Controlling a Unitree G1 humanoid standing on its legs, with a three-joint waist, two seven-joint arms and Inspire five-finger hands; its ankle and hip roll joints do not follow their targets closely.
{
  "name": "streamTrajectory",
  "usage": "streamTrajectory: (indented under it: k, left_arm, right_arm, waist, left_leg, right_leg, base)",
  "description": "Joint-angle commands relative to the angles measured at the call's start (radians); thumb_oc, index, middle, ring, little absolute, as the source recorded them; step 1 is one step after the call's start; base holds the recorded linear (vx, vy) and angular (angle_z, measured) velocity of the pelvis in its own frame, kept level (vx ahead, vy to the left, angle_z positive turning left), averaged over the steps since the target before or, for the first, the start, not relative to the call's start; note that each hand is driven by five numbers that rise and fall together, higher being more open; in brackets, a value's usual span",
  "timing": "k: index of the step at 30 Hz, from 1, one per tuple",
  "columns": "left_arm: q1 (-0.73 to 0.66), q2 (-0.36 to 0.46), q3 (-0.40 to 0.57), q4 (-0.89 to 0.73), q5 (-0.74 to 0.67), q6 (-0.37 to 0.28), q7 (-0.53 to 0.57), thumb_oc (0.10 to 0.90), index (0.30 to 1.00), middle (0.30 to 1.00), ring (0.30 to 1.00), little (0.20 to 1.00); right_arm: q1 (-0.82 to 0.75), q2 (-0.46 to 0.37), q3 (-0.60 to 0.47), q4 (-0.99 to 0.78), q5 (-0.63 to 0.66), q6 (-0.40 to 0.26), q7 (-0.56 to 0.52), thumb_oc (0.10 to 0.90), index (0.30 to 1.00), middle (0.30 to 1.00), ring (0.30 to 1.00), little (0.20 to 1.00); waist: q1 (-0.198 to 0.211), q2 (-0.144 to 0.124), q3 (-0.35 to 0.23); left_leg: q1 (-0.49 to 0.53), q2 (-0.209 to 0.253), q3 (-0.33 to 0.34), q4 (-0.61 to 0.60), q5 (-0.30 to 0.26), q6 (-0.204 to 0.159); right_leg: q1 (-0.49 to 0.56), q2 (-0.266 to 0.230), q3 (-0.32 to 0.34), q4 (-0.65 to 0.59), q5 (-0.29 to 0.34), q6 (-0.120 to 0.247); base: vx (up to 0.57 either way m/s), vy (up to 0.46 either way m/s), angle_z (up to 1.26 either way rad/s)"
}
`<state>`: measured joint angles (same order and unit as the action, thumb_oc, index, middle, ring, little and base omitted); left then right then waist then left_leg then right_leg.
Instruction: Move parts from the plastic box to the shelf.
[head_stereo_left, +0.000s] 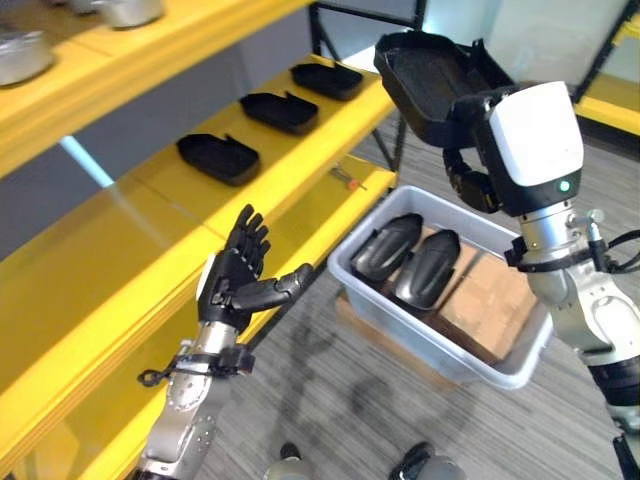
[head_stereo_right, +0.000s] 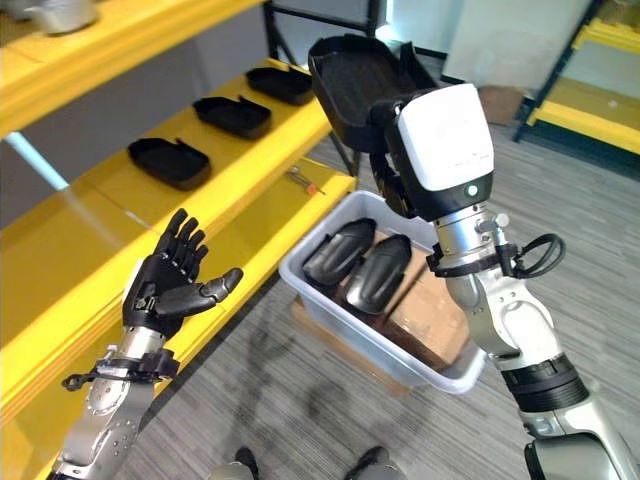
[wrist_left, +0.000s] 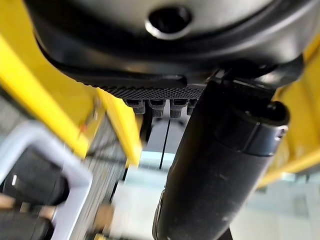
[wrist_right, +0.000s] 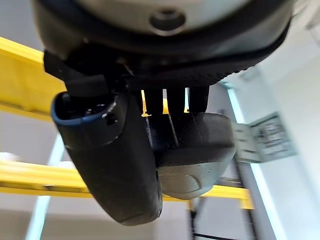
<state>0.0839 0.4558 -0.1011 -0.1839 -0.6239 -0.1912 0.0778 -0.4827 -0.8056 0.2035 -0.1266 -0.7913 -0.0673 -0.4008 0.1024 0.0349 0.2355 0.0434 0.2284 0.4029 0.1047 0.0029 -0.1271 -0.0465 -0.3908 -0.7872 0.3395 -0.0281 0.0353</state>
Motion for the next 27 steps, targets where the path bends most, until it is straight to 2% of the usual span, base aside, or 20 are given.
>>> streamTrajectory:
  k: [1,2,3,4,9,14,16,22,23,24,25,26,27]
  left_arm:
    - [-0.03,0.053,0.043,-0.101,0.0,-0.103,-0.016,0.9,1.0,1.0,1.0,1.0]
    - [-0.021,0.052,0.049,-0.104,0.005,-0.104,-0.012,0.9,1.0,1.0,1.0,1.0]
    - [-0.02,0.052,0.049,-0.105,0.005,-0.104,-0.011,0.9,1.0,1.0,1.0,1.0]
    - [0.001,0.049,0.062,-0.111,0.009,-0.104,-0.011,0.9,1.0,1.0,1.0,1.0]
    - [0.029,0.049,0.077,-0.124,0.005,-0.102,-0.017,0.9,1.0,1.0,1.0,1.0]
    - [0.053,0.055,0.102,-0.12,0.012,-0.104,-0.017,0.9,1.0,1.0,1.0,1.0]
    - [0.073,0.059,0.129,-0.121,0.018,-0.109,-0.012,0.9,1.0,1.0,1.0,1.0]
    - [0.074,0.069,0.142,-0.128,0.027,-0.113,-0.007,0.9,1.0,1.0,1.0,1.0]
    - [0.062,0.08,0.129,-0.121,0.025,-0.112,0.001,0.9,1.0,1.0,1.0,1.0]
    - [0.06,0.079,0.13,-0.119,0.025,-0.113,0.002,0.9,1.0,1.0,1.0,1.0]
    - [0.051,0.082,0.125,-0.109,0.024,-0.117,0.008,0.9,1.0,1.0,1.0,1.0]
    - [0.043,0.085,0.119,-0.1,0.027,-0.12,0.011,0.9,1.0,1.0,1.0,1.0]
    - [0.033,0.086,0.112,-0.092,0.033,-0.118,0.014,0.9,1.0,1.0,1.0,1.0]
  right_arm:
    - [-0.122,0.015,-0.05,-0.103,-0.017,-0.011,-0.095,0.4,0.3,0.3,0.3,0.3]
    - [-0.125,0.021,-0.04,-0.096,-0.027,-0.008,-0.089,0.4,0.3,0.3,0.3,0.3]
    - [-0.125,0.021,-0.039,-0.094,-0.028,-0.008,-0.09,0.4,0.3,0.3,0.3,0.3]
    - [-0.127,0.033,-0.025,-0.092,-0.03,-0.009,-0.073,0.4,0.3,0.3,0.3,0.3]
    - [-0.12,0.047,-0.012,-0.088,-0.023,-0.014,-0.044,0.4,0.3,0.3,0.3,0.3]
    - [-0.103,0.065,0.01,-0.073,-0.024,-0.016,-0.014,0.4,0.3,0.3,0.3,0.3]
    - [-0.106,0.076,0.035,-0.059,-0.036,-0.015,0.014,0.4,0.3,0.3,0.3,0.3]
    - [-0.115,0.098,0.059,-0.035,-0.041,-0.014,0.028,0.4,0.3,0.3,0.3,0.3]
    - [-0.112,0.103,0.077,-0.018,-0.038,-0.015,0.041,0.4,0.3,0.3,0.3,0.3]
    - [-0.115,0.103,0.079,-0.016,-0.038,-0.015,0.041,0.4,0.3,0.3,0.3,0.3]
    - [-0.116,0.1,0.084,-0.016,-0.035,-0.016,0.044,0.4,0.3,0.3,0.3,0.3]
    - [-0.119,0.093,0.087,-0.014,-0.034,-0.016,0.047,0.4,0.3,0.3,0.3,0.3]
    - [-0.115,0.086,0.089,-0.012,-0.032,-0.016,0.051,0.4,0.3,0.3,0.3,0.3]
  waist:
    - [0.004,-0.045,-0.104]
    - [0.022,-0.051,-0.104]
    - [0.02,-0.052,-0.105]
    - [0.05,-0.063,-0.107]
    - [0.071,-0.074,-0.111]
    - [0.096,-0.085,-0.102]
    - [0.126,-0.087,-0.094]
    - [0.141,-0.085,-0.084]
    - [0.12,-0.088,-0.067]
    - [0.122,-0.088,-0.068]
    - [0.104,-0.083,-0.06]
    - [0.098,-0.074,-0.051]
    - [0.087,-0.066,-0.049]
  left_leg:
    - [-0.041,0.046,-0.058,0.036,0.007,0.011]
    - [-0.038,0.027,-0.067,0.024,0.0,0.021]
    - [-0.037,0.024,-0.068,0.023,-0.001,0.022]
    - [-0.044,-0.005,-0.088,0.007,-0.007,0.035]
    - [-0.063,-0.041,-0.121,0.006,-0.021,0.055]
    - [-0.084,-0.098,-0.157,0.016,-0.048,0.084]
    - [-0.097,-0.148,-0.182,0.019,-0.068,0.111]
    - [-0.102,-0.202,-0.223,0.025,-0.088,0.143]
    - [-0.096,-0.226,-0.266,0.012,-0.09,0.157]
    - [-0.096,-0.224,-0.264,0.01,-0.09,0.157]
    - [-0.093,-0.232,-0.284,-0.005,-0.081,0.16]
    - [-0.098,-0.235,-0.282,-0.013,-0.057,0.168]
    - [-0.092,-0.235,-0.298,-0.027,-0.051,0.167]
  right_leg:
    - [0.114,-0.001,0.031,-0.062,0.006,0.101]
    - [0.122,-0.015,0.021,-0.061,0.021,0.11]
    - [0.124,-0.017,0.02,-0.061,0.022,0.112]
    - [0.142,-0.035,-0.005,-0.068,0.047,0.131]
    - [0.161,-0.06,-0.031,-0.087,0.086,0.154]
    - [0.185,-0.097,-0.051,-0.098,0.146,0.187]
    - [0.201,-0.131,-0.064,-0.096,0.189,0.206]
    - [0.21,-0.167,-0.064,-0.032,0.209,0.21]
    - [0.169,-0.145,0.049,0.014,0.203,0.206]
    - [0.161,-0.146,0.058,0.021,0.201,0.206]
    - [0.108,-0.112,0.159,0.037,0.19,0.2]
    - [0.058,-0.081,0.221,0.042,0.181,0.169]
    - [0.022,-0.034,0.288,0.036,0.14,0.149]
  base:
    - [0.03,0.146,0.41]
    - [0.02,0.1,0.42]
    - [0.03,0.164,0.45]
    - [0.02,0.103,0.46]
    - [0.02,0.092,0.32]
    - [0.03,0.139,0.31]
    - [0.06,0.25,0.43]
    - [0.05,0.136,0.38]
    - [0.06,0.102,0.71]
    - [0.06,0.076,0.98]
    - [-0.02,0.072,0.96]
    - [0.01,0.084,0.63]
    - [0.03,0.081,0.26]
